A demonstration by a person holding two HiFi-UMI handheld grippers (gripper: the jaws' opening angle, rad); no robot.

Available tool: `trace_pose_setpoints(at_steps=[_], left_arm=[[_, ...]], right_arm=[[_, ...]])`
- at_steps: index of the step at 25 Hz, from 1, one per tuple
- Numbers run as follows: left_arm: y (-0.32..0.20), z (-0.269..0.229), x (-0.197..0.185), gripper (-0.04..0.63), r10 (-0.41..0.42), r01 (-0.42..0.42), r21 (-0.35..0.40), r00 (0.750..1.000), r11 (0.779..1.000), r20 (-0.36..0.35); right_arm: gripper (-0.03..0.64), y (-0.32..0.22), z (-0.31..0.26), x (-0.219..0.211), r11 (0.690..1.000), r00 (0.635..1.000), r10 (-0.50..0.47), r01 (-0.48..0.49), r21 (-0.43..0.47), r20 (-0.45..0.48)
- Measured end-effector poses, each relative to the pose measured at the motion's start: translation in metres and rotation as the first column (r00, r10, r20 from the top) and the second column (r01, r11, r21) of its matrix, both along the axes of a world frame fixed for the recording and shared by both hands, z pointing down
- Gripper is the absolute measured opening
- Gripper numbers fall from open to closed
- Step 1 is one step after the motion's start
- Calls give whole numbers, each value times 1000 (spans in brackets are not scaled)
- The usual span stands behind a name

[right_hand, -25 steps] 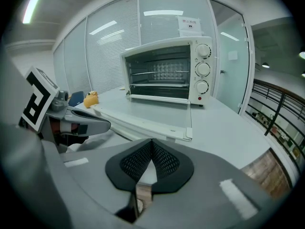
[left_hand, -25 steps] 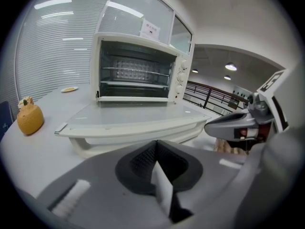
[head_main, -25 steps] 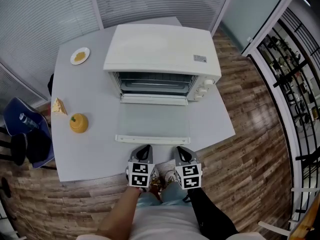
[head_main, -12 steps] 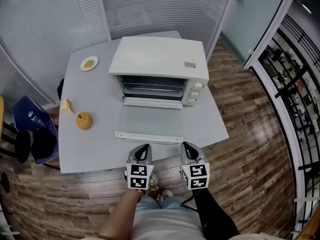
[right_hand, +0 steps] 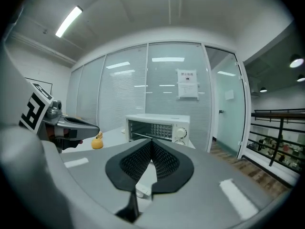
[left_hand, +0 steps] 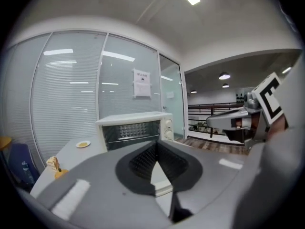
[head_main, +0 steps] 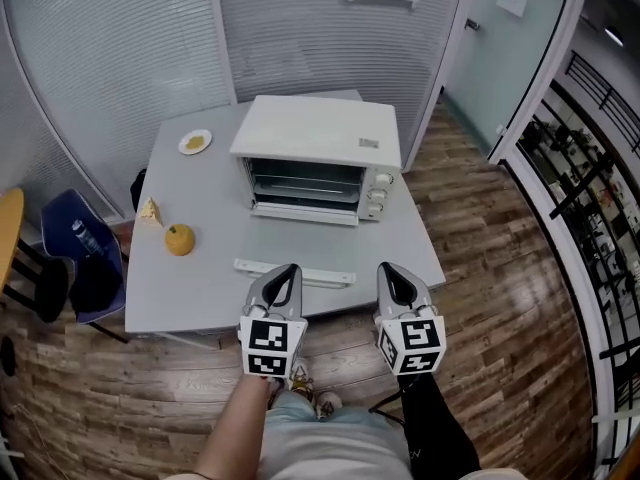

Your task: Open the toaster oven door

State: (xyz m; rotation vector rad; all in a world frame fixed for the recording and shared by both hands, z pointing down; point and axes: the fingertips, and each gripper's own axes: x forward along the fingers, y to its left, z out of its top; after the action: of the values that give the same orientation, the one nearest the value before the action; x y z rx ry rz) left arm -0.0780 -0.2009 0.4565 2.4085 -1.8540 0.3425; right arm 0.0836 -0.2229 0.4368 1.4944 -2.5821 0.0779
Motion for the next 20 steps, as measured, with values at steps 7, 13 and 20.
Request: trace_pose_setpoints(at_steps=[7,13,20], left_arm=[[23,-45,4,57,-28,27,66,999,997,22],[32,-66,7,57,-37,31,114,998,993,48],[34,-71,6,57,-43,37,130,998,991,45]], right_arm=[[3,24,-54,18,994,1000,-20,18,105,17],[3,35,-75,22,986,999,-30,32,161,-13],[3,35,-83,23,982,999,-31,32,184,-6]])
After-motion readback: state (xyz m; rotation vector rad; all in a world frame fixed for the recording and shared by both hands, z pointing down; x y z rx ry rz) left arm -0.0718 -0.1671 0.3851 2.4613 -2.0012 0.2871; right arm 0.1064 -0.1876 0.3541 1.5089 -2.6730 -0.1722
